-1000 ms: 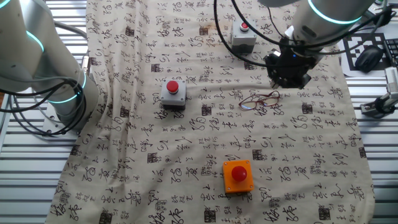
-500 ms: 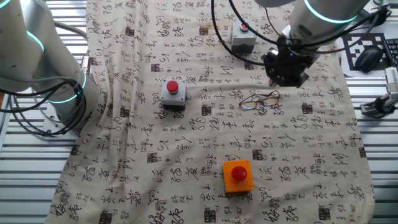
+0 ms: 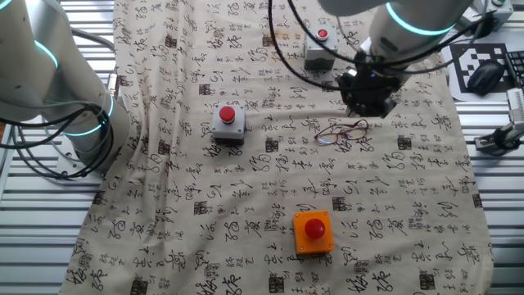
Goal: Unfold the leg of the glasses (with one hand)
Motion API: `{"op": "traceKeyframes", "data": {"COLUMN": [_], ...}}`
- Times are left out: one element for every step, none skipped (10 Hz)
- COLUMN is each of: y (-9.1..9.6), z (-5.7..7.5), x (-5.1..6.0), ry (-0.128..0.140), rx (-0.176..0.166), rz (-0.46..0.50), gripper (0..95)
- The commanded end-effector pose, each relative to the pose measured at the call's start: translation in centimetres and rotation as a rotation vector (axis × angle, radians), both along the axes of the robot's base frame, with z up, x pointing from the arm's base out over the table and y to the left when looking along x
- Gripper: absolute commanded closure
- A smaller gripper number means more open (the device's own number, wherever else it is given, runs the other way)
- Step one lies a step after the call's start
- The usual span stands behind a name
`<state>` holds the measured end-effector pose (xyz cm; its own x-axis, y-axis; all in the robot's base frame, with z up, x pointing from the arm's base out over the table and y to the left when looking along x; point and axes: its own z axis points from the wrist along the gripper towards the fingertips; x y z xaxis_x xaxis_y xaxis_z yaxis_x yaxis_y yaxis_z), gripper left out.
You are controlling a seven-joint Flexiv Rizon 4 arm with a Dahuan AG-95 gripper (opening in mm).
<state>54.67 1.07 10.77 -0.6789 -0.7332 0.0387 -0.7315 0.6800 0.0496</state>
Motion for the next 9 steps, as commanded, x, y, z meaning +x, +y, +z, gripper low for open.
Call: {"op": "traceKeyframes", "data": {"y": [-0.19,-0.26,-0.27,-0.26,-0.23,-0.21,-0.24,-0.26,-0.25], "z": [-0.55,-0.76,-0.82,-0.81,-0.77,-0.74,-0.71,-0.70,-0.63], "x": [-0.09,-0.09,-0.07,-0.05,0.00,0.04,0.07,0.08,0.22], "ry": [-0.005,-0.006,-0.010,-0.024,-0.037,-0.044,-0.056,-0.059,-0.063], "rx": [-0.001,-0.004,-0.013,-0.030,-0.044,-0.051,-0.058,-0.058,-0.059], "rz": [0.008,0.014,0.025,0.045,0.061,0.069,0.079,0.081,0.085], "gripper": [95.0,95.0,95.0,95.0,95.0,95.0,95.0,95.0,95.0]}}
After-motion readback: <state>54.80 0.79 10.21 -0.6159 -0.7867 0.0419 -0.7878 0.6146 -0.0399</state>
